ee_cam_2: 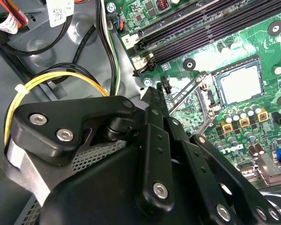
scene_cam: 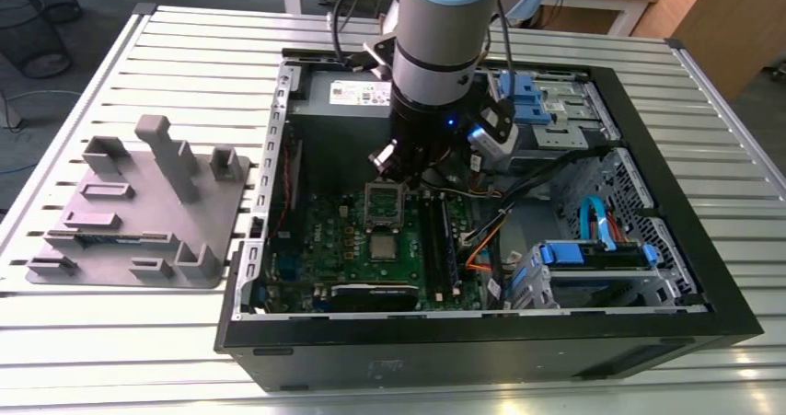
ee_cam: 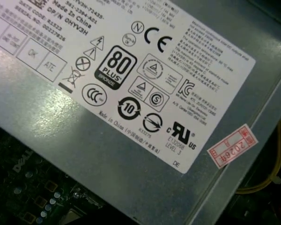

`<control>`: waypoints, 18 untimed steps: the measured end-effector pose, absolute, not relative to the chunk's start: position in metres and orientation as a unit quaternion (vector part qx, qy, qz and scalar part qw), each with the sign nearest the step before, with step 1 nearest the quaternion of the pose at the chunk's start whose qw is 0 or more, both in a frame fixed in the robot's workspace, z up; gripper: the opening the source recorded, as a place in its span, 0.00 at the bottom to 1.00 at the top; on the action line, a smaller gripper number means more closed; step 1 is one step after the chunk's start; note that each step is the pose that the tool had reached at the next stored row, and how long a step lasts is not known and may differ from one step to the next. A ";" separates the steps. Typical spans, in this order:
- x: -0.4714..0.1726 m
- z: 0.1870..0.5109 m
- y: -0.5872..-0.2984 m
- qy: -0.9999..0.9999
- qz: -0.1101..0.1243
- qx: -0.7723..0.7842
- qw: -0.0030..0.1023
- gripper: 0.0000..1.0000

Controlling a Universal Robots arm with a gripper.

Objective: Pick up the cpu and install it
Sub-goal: 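Close the cpu cover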

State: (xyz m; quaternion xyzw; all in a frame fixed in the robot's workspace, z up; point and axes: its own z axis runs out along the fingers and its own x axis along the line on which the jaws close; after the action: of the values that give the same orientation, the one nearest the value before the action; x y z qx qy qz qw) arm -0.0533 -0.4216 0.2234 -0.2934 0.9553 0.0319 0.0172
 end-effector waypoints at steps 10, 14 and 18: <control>-0.054 0.227 -0.422 0.951 0.032 -0.306 0.017 0.11; -0.054 0.228 -0.422 0.950 0.032 -0.310 0.017 0.11; -0.054 0.229 -0.422 0.948 0.031 -0.316 0.016 0.11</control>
State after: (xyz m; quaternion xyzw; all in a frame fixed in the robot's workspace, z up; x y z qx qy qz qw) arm -0.0542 -0.4216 0.2286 -0.3157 0.9482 0.0313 0.0162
